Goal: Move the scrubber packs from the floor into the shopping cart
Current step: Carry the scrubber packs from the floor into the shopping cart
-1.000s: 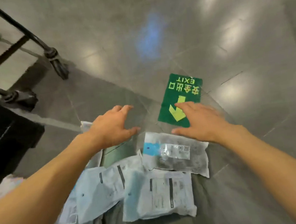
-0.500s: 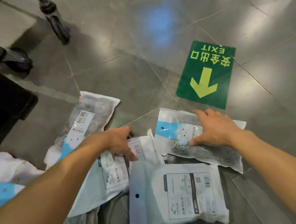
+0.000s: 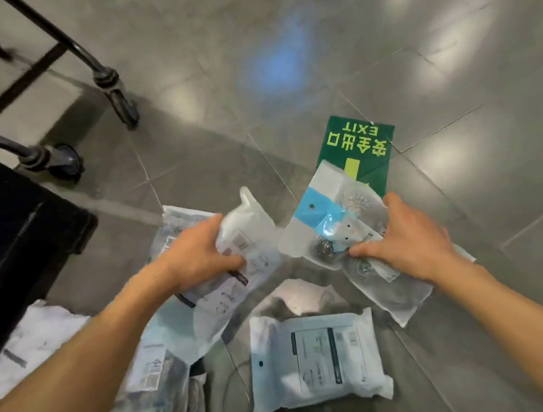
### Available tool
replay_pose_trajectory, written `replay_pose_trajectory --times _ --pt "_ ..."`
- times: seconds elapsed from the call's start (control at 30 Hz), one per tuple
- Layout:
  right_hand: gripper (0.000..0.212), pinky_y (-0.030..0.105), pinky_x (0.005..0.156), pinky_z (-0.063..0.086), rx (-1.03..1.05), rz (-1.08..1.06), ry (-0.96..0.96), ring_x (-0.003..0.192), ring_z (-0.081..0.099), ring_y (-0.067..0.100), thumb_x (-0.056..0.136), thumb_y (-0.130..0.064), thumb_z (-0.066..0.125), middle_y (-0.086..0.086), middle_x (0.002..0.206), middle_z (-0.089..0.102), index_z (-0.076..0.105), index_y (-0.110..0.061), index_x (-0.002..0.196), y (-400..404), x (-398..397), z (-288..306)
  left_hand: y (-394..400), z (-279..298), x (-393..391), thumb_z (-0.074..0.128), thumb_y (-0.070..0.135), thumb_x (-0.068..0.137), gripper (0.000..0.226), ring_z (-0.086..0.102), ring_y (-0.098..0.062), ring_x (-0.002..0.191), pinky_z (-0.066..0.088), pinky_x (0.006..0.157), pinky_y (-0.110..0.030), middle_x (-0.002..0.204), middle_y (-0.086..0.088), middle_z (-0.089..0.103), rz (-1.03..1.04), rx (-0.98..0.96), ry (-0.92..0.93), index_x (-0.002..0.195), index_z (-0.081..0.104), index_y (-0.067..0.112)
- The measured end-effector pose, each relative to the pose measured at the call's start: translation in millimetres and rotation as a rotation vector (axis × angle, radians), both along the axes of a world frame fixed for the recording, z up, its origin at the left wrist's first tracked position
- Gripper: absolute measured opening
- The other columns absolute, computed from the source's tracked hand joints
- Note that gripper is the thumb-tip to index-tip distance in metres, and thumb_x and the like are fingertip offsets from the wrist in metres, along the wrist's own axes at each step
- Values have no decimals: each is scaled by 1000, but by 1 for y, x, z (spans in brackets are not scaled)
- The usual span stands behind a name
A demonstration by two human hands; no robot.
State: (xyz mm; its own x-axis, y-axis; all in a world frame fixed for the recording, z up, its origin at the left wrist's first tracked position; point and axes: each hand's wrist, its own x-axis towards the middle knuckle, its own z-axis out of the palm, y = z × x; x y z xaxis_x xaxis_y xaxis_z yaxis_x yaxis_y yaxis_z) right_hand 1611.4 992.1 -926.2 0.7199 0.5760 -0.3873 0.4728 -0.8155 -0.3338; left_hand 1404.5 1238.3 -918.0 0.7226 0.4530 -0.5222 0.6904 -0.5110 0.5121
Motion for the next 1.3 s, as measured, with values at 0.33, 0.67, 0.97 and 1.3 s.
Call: replay_pose_trajectory --times 0.33,0.67,0.97,1.3 --pt "79 48 89 57 541 -522 239 102 69 24 48 -59 93 -6 106 71 53 -25 108 -35 -16 448 -48 456 5 80 9 84 34 77 -22 92 63 79 -39 100 0 80 450 -317 -534 113 66 19" --pt "63 28 64 57 1058 -621 294 89 74 15 71 -23 93 2 109 72 53 -13 119 -94 -39 791 -116 807 14 75 3 87 27 78 -29 92 64 70 -37 102 -14 79 451 -503 -864 114 70 4" --pt "70 40 86 59 1157 -771 -1 98 70 14 70 -34 92 -5 112 68 49 -23 123 -151 -92 867 -146 881 21 79 11 84 35 78 -30 93 63 81 -49 102 -10 79 109 -586 -867 118 67 8" --pt "60 39 76 60 1181 -1259 -303 90 73 15 69 -45 90 -3 105 73 55 -23 112 -311 -229 875 -284 898 33 80 12 84 32 78 -27 89 64 77 -45 99 -7 80 -355 -768 -719 115 71 9"
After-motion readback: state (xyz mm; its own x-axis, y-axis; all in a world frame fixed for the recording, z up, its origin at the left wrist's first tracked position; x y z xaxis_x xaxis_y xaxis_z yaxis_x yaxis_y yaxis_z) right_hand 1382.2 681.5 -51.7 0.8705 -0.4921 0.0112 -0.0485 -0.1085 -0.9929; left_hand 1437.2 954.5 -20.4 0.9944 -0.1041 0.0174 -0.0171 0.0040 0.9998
